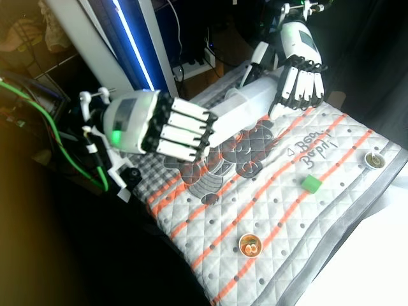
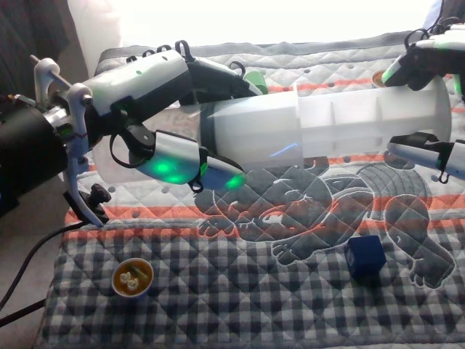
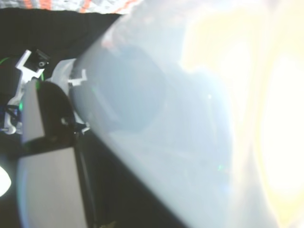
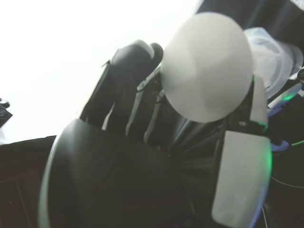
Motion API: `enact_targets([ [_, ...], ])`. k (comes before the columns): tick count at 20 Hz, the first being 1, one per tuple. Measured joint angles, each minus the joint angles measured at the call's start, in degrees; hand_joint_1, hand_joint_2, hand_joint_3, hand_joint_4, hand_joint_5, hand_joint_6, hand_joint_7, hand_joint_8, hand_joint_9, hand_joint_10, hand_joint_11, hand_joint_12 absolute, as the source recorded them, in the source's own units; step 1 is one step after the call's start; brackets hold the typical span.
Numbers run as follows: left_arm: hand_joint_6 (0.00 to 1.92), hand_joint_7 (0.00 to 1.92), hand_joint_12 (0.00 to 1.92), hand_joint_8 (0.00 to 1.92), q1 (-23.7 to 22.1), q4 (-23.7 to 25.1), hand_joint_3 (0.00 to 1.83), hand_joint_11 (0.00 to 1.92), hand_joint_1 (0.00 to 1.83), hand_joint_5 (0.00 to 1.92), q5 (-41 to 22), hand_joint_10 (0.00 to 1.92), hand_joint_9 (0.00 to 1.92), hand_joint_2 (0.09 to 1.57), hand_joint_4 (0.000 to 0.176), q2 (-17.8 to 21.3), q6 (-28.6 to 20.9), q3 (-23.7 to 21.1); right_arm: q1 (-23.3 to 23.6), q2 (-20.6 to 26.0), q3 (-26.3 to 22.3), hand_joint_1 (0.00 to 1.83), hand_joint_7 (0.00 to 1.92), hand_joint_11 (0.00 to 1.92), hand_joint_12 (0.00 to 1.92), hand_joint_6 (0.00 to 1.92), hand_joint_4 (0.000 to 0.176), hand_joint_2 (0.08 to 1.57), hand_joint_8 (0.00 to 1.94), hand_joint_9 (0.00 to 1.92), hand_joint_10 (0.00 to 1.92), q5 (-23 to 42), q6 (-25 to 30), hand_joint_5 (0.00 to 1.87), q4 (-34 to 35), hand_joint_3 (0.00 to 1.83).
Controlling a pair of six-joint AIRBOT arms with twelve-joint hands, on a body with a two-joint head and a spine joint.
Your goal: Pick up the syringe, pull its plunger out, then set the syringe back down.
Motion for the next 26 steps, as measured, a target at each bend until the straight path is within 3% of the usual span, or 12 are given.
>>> enact_targets([
  [3,1.33,0.60,1.92,1.45,0.24,-0.07,0.00,0.12,1.18,0.84,0.26,1.41,0.34,1.25,0.000,0.11,0.04,0.07,-0.42,0.24,-0.02,1.22,0.91,0.75,1.85,1.05,0.000,1.16,1.32,0.79,1.55,0.50,-0.02,0.87,0.76,0.00],
  [6,1.32,0.60,1.92,1.46,0.24,-0.31,0.00,0.11,1.18,0.84,0.24,1.43,0.32,1.25,0.000,0.31,0.20,0.04,-1.11,0.37,-0.09,1.22,0.90,0.83,1.87,1.05,0.000,1.17,1.37,0.83,1.62,1.20,-0.15,0.86,1.81,0.00],
  [10,1.36,0.59,1.92,1.45,0.24,-0.59,0.00,0.06,1.18,0.83,0.22,1.37,0.31,1.26,0.000,0.35,0.17,0.22,-1.46,0.57,-0.09,1.21,0.91,0.73,1.81,1.08,0.000,1.17,1.30,0.79,1.49,1.79,-0.35,0.85,2.84,0.00],
  [14,1.32,0.60,1.92,1.47,0.35,-0.98,0.00,0.16,1.18,0.84,0.37,1.48,0.34,1.25,0.000,0.42,0.15,0.28,-1.53,0.59,-0.09,1.22,0.93,0.75,1.80,1.04,0.000,1.16,1.29,0.81,1.48,2.01,-0.61,0.87,4.11,0.00],
  [16,1.28,0.58,1.92,1.53,0.42,-1.20,0.00,0.10,1.17,0.84,0.48,1.55,0.29,1.26,0.000,0.44,-0.02,0.28,-1.53,0.61,-0.09,1.23,0.94,0.77,1.79,1.01,0.000,1.16,1.29,0.83,1.45,2.38,-0.70,0.88,4.59,0.00],
  [24,1.28,0.60,1.92,1.49,0.42,-1.53,0.00,0.05,1.18,0.85,0.61,1.49,0.29,1.25,0.000,0.48,-0.02,0.42,-1.70,0.83,-0.07,1.22,0.92,0.76,1.78,1.00,0.000,1.15,1.28,0.81,1.45,2.75,-1.16,0.91,5.62,0.00],
  [26,1.28,0.62,1.92,1.46,0.42,-1.62,0.00,0.13,1.18,0.86,0.74,1.45,0.35,1.25,0.000,0.48,-0.04,0.42,-1.70,0.94,-0.07,1.23,0.90,0.82,1.88,0.93,0.000,1.15,1.34,0.81,1.60,2.78,-1.27,0.93,5.70,0.00],
])
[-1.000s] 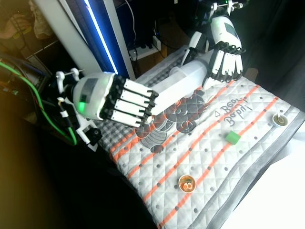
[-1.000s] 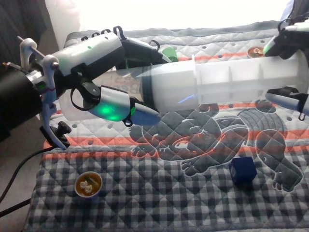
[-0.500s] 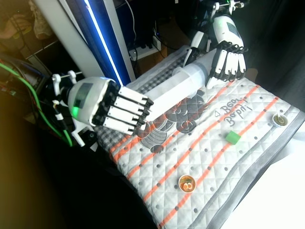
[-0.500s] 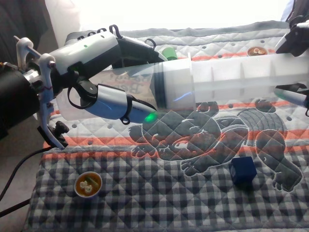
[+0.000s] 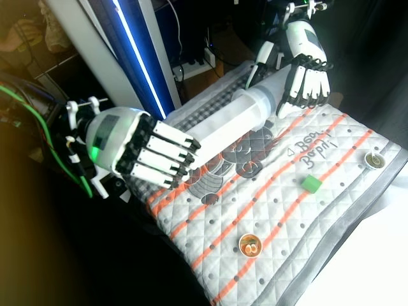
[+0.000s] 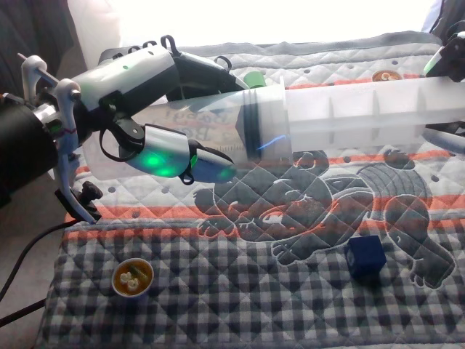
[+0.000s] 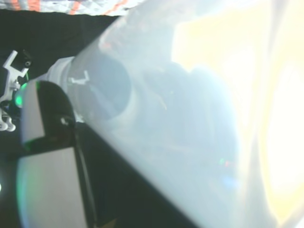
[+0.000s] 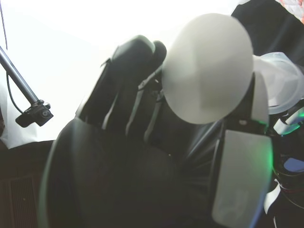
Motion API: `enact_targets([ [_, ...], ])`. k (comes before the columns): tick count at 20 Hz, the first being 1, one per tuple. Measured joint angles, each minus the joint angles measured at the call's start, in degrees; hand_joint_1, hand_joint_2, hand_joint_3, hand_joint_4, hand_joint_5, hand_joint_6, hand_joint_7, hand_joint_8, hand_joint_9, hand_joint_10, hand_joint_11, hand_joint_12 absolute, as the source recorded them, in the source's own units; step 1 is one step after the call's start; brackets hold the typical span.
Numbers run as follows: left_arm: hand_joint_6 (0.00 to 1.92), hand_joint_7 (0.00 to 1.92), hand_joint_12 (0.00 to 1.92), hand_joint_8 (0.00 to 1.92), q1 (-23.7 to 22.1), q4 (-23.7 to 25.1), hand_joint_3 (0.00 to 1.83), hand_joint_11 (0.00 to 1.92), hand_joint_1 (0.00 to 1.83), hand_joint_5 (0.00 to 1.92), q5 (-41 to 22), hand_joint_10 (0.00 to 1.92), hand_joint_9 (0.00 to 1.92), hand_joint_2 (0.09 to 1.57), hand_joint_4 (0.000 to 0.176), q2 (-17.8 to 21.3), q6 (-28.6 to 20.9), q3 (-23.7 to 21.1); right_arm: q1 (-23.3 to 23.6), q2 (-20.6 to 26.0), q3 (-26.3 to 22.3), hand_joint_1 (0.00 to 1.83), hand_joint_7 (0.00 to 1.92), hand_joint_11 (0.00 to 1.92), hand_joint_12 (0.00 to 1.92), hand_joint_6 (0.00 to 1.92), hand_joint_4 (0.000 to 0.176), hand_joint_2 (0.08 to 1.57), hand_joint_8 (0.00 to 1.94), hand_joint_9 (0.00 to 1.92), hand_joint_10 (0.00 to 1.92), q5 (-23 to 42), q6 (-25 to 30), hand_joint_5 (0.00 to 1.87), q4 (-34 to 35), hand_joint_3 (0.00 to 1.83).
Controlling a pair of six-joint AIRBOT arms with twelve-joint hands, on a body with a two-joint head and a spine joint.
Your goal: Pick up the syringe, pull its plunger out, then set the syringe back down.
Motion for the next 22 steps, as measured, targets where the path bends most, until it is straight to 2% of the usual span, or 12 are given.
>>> enact_targets([
  [4,1.27,0.65,1.92,1.44,0.07,-0.44,0.00,0.10,1.18,0.86,0.17,1.40,0.40,1.24,0.000,0.00,-0.02,0.13,0.00,0.00,0.00,1.23,0.96,0.76,1.73,0.95,0.000,1.13,1.21,0.82,1.38,0.44,0.04,0.94,0.04,0.00],
  [5,1.24,0.65,1.92,1.46,0.17,-0.59,0.00,0.15,1.18,0.86,0.20,1.41,0.42,1.24,0.000,0.00,-0.02,0.11,0.00,0.00,0.00,1.20,0.93,0.62,1.53,1.21,0.000,1.17,1.13,0.74,1.10,0.42,0.00,0.81,0.04,0.00],
  [7,1.26,0.62,1.92,1.46,0.59,-0.87,0.00,0.08,1.18,0.86,0.44,1.43,0.34,1.24,0.000,0.00,-0.39,0.11,0.00,0.00,-0.02,1.18,0.60,0.33,1.35,0.47,0.000,0.96,0.35,0.55,0.58,0.28,-0.46,0.49,0.09,0.00],
  [8,1.28,0.60,1.92,1.48,0.59,-1.11,0.00,0.05,1.18,0.85,0.44,1.44,0.31,1.25,0.000,0.00,-0.39,0.13,0.00,0.00,-0.02,1.10,0.42,0.08,1.40,0.24,0.000,0.88,0.11,0.38,0.37,0.26,-0.31,0.40,0.33,0.00],
  [9,1.27,0.60,1.92,1.50,0.61,-1.75,0.00,0.08,1.18,0.85,0.50,1.46,0.32,1.25,0.000,0.00,-0.55,0.35,0.00,0.00,-0.02,1.07,0.32,0.01,1.31,0.10,0.000,0.82,0.03,0.27,0.23,0.42,-0.28,0.37,0.57,0.00],
  [10,1.29,0.58,1.92,1.52,0.70,-2.49,0.00,0.03,1.17,0.84,0.74,1.46,0.29,1.26,0.000,0.00,-0.76,0.70,-0.04,0.11,-0.02,1.07,0.27,0.00,1.23,0.06,0.016,0.82,0.00,0.21,0.17,0.61,-0.33,0.35,1.51,0.00],
  [13,1.10,0.61,1.92,1.58,1.14,-2.99,0.00,0.07,1.19,0.90,1.25,1.52,0.33,1.24,0.000,0.00,-0.79,0.81,-0.13,0.35,0.00,1.07,0.24,0.00,1.12,0.02,0.007,0.81,0.00,0.20,0.13,1.31,-0.42,0.33,1.95,0.00],
  [17,1.24,0.66,1.92,1.41,1.25,-3.54,0.00,0.01,1.18,0.87,0.37,1.37,0.29,1.23,0.000,-1.38,-0.83,2.45,-0.13,0.31,-0.07,1.10,0.28,0.00,1.15,0.02,0.000,0.82,0.01,0.24,0.14,1.29,-0.39,0.34,1.29,0.00],
  [18,1.14,0.70,1.92,1.42,1.27,-4.55,0.00,0.23,1.19,0.90,-0.81,1.51,0.39,1.21,0.000,-2.60,-0.83,3.82,-0.13,0.31,-0.07,1.10,0.30,0.00,1.17,0.02,0.000,0.82,0.01,0.25,0.14,1.27,-0.39,0.34,1.22,0.00],
  [19,1.18,0.71,1.92,1.41,1.31,-4.66,0.00,0.16,1.18,0.87,-1.99,1.50,0.39,1.22,0.000,-3.52,-0.81,4.92,-0.13,0.31,-0.07,1.09,0.30,0.00,1.18,0.02,0.000,0.82,0.01,0.26,0.15,1.29,-0.39,0.35,1.25,0.00],
  [20,1.02,0.72,1.92,1.52,1.31,-4.72,0.00,0.32,1.20,0.91,-3.89,1.65,0.45,1.21,0.000,-5.01,-0.85,6.36,-0.13,0.31,-0.07,1.10,0.31,0.00,1.18,0.02,0.000,0.82,0.02,0.27,0.15,1.29,-0.39,0.35,1.18,0.00],
  [22,1.01,0.67,1.92,1.72,1.31,-4.28,0.00,0.48,1.20,0.82,-8.44,1.89,0.48,1.25,0.000,-7.65,-0.81,8.39,-0.13,0.31,-0.07,1.10,0.32,0.00,1.21,0.02,0.000,0.84,0.01,0.27,0.15,1.27,-0.39,0.36,0.83,0.00],
])
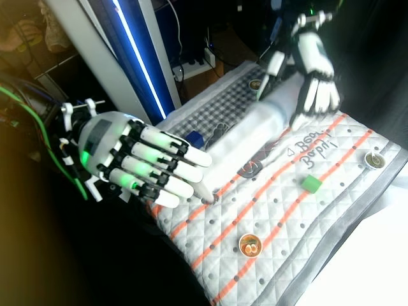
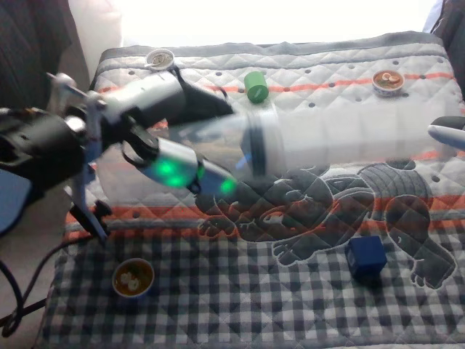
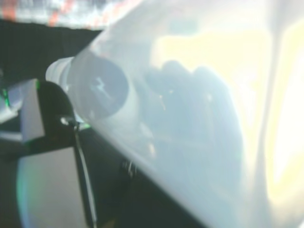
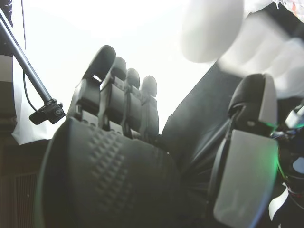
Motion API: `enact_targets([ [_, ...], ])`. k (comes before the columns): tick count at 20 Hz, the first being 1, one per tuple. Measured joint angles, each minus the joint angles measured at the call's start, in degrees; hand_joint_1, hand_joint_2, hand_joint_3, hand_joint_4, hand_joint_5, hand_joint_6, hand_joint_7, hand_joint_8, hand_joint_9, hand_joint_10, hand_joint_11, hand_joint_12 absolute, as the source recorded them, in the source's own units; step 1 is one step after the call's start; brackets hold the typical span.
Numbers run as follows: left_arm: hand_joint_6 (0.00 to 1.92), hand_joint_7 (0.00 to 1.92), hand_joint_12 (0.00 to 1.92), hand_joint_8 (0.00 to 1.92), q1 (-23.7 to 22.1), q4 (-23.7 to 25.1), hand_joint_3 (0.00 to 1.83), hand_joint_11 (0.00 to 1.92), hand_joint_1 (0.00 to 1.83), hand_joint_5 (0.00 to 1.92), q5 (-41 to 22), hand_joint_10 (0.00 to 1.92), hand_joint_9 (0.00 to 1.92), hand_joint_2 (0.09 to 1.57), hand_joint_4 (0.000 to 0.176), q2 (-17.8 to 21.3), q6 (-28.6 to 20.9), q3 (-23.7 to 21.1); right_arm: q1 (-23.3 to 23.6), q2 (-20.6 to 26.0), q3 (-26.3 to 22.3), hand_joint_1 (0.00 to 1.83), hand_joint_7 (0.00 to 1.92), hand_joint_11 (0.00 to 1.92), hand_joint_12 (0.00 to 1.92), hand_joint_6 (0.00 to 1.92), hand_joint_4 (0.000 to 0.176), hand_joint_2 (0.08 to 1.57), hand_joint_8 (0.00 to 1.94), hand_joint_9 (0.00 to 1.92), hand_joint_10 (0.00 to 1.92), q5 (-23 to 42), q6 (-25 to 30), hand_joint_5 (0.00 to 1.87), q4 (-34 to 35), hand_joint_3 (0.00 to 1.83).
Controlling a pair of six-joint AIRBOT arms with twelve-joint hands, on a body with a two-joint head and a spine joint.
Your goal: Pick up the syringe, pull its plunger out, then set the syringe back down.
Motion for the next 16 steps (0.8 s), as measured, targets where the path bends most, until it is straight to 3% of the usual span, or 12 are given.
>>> enact_targets([
  [2,1.05,0.66,1.92,1.51,0.00,0.68,0.00,0.21,1.20,0.92,-4.09,1.51,0.37,1.22,0.000,-1.84,0.22,1.51,0.00,0.00,-0.02,1.10,0.33,0.00,1.17,0.02,0.000,0.84,0.01,0.27,0.15,0.02,0.00,0.37,-0.33,0.00],
  [3,1.09,0.69,1.82,1.38,-0.02,0.90,0.00,0.20,1.21,0.95,-4.50,1.34,0.42,1.20,0.000,-2.19,0.11,2.01,0.00,0.00,0.00,1.10,0.34,0.00,1.20,0.03,0.000,0.85,0.01,0.29,0.16,0.00,-0.02,0.38,-0.26,0.00],
  [5,1.05,0.71,1.77,1.37,-0.07,0.44,0.00,0.22,1.21,0.97,-4.96,1.23,0.41,1.19,0.000,-3.13,-0.52,3.37,0.00,0.00,-0.11,1.10,0.36,0.00,1.24,0.03,0.000,0.86,0.01,0.32,0.18,0.02,0.00,0.39,-0.35,0.01],
  [6,1.12,0.57,1.75,0.95,-0.07,0.42,0.00,0.09,1.15,0.89,-5.16,1.18,0.26,1.17,0.000,-3.48,-0.72,3.87,0.00,0.00,-0.26,1.09,0.36,0.00,1.23,0.02,0.000,0.86,0.01,0.31,0.17,0.02,0.00,0.39,-0.52,0.01],
  [7,0.63,0.51,1.39,0.53,-0.07,0.33,0.00,0.02,1.08,0.68,-5.20,0.85,0.18,1.10,0.000,-3.63,-0.74,4.02,0.00,0.00,-0.35,1.10,0.36,0.00,1.23,0.02,0.000,0.86,0.01,0.31,0.17,-0.02,0.00,0.38,-0.61,0.01],
  [8,0.35,0.46,1.32,0.27,-0.07,0.26,0.00,0.00,1.03,0.61,-5.25,0.68,0.13,1.06,0.000,-3.76,-0.79,4.22,0.00,0.00,-0.35,1.09,0.34,0.00,1.20,0.02,0.000,0.86,0.00,0.30,0.17,0.02,0.00,0.38,-0.83,0.01],
  [10,0.08,0.16,0.90,0.03,0.17,0.28,0.00,0.00,0.91,0.33,-5.14,0.18,0.03,0.95,0.057,-3.87,-0.57,4.44,0.00,0.00,-0.35,1.09,0.35,0.00,1.20,0.02,0.000,0.86,0.01,0.31,0.17,0.02,0.00,0.37,-0.76,0.01],
  [12,0.00,0.02,0.67,0.00,0.55,-0.04,0.00,0.00,0.83,0.16,-4.63,0.02,0.00,0.92,0.095,-3.87,-0.46,4.44,0.00,0.00,-0.35,1.11,0.36,0.00,1.20,0.01,0.000,0.86,0.01,0.32,0.17,0.02,0.00,0.37,-0.68,0.01],
  [13,0.00,0.00,0.79,0.00,0.79,-0.55,0.00,0.00,0.72,0.03,-4.02,0.01,0.01,0.89,0.118,-3.85,-0.48,4.31,0.00,0.00,-0.35,1.09,0.37,0.00,1.21,0.02,0.000,0.86,0.01,0.33,0.17,0.00,0.00,0.39,-0.63,0.01],
  [14,0.00,0.00,0.74,0.00,1.36,-1.29,0.00,0.00,0.69,0.01,-3.04,0.00,0.01,0.88,0.110,-3.37,-0.44,3.30,0.00,0.00,-0.37,1.08,0.37,0.00,1.21,0.02,0.000,0.86,0.01,0.32,0.16,0.00,0.00,0.39,-0.70,0.00],
  [15,0.00,0.00,0.60,0.00,1.92,-1.60,0.00,0.00,0.68,0.00,-2.12,0.00,0.01,0.89,0.085,-2.54,-0.42,2.12,0.00,0.00,-0.44,1.07,0.37,0.00,1.21,0.02,0.000,0.86,0.01,0.31,0.16,0.07,0.00,0.39,-0.85,0.00],
  [16,0.00,0.04,0.67,0.00,2.38,-2.49,0.00,0.00,0.69,0.03,-1.11,0.01,0.04,0.91,0.032,-1.38,-0.52,0.46,0.00,-0.02,-0.55,1.07,0.35,0.00,1.21,0.03,0.000,0.86,0.00,0.28,0.14,0.04,-0.02,0.41,-0.76,0.00],
])
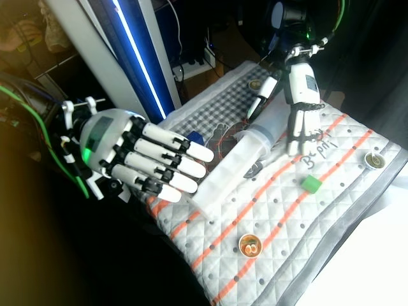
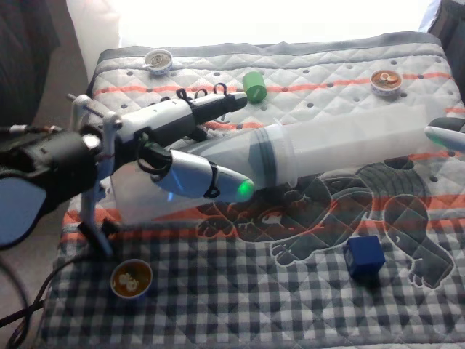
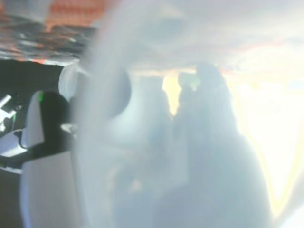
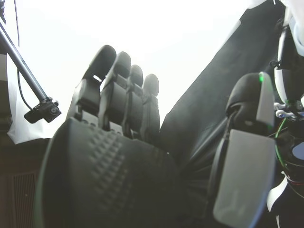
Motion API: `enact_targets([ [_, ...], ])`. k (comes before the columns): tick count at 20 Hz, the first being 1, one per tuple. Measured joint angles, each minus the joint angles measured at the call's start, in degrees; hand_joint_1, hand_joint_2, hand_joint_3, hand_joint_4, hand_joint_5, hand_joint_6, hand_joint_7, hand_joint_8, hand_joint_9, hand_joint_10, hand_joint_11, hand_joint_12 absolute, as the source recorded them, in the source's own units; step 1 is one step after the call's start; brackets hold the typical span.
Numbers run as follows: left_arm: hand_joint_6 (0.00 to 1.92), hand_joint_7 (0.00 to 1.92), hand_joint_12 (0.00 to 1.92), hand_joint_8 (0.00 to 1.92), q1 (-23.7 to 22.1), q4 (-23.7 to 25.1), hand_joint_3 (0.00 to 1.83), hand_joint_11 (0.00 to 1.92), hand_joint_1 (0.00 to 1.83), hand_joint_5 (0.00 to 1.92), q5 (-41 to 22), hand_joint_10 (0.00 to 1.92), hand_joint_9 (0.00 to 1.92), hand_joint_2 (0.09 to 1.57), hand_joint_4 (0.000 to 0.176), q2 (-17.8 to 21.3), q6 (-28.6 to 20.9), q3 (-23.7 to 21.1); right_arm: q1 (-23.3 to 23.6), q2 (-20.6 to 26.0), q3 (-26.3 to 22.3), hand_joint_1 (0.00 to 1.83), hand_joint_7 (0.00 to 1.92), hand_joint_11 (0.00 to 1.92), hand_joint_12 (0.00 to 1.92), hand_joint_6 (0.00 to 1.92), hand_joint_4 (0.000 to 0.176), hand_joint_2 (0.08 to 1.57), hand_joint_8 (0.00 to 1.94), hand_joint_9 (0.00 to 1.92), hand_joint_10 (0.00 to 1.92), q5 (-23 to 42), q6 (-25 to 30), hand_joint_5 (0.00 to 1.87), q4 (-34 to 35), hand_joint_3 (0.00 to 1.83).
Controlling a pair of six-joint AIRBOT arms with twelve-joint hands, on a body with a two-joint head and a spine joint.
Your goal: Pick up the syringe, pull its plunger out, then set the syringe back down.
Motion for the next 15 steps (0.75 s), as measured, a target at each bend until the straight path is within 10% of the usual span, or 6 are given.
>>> enact_targets([
  [1,0.02,0.13,0.84,0.02,0.79,0.87,0.01,0.00,0.63,0.10,1.33,0.04,0.13,0.95,0.000,1.31,-1.68,-1.88,0.00,0.02,-0.13,1.08,0.30,0.00,1.15,0.02,0.000,0.86,0.00,0.23,0.11,0.09,0.00,0.41,0.09,0.01],
  [6,0.01,0.44,1.26,0.01,4.79,9.64,0.00,0.01,0.70,0.32,17.46,0.07,0.47,1.26,0.028,9.66,-26.58,-6.80,0.00,0.15,-1.38,0.83,0.39,0.00,1.31,0.01,0.000,1.05,0.03,0.32,0.11,3.52,-0.04,0.38,-1.81,0.05],
  [7,0.03,0.53,1.23,0.02,5.25,9.44,0.00,0.12,0.80,0.39,22.10,0.07,0.58,1.26,0.000,11.43,-27.76,-7.87,0.00,0.52,-1.68,0.81,0.36,0.00,1.27,0.00,0.000,1.07,0.01,0.31,0.10,4.07,-0.02,0.34,-2.36,0.04],
  [11,0.01,0.59,1.09,0.01,6.67,9.79,0.00,0.30,0.75,0.43,42.66,0.03,0.70,1.34,0.000,18.01,-25.88,-14.71,-0.04,4.70,-3.13,0.71,0.47,0.00,1.23,0.06,0.021,1.22,0.04,0.49,0.08,8.72,0.00,0.39,-4.37,0.01],
  [15,0.01,0.51,1.01,0.00,6.64,10.19,0.00,0.27,0.39,0.48,56.48,0.00,0.65,1.34,0.000,20.22,-20.65,-17.88,2.80,6.88,-3.37,0.51,0.25,0.00,0.93,0.00,0.014,1.11,0.00,0.37,0.01,11.93,-3.56,0.03,-6.36,0.00],
])
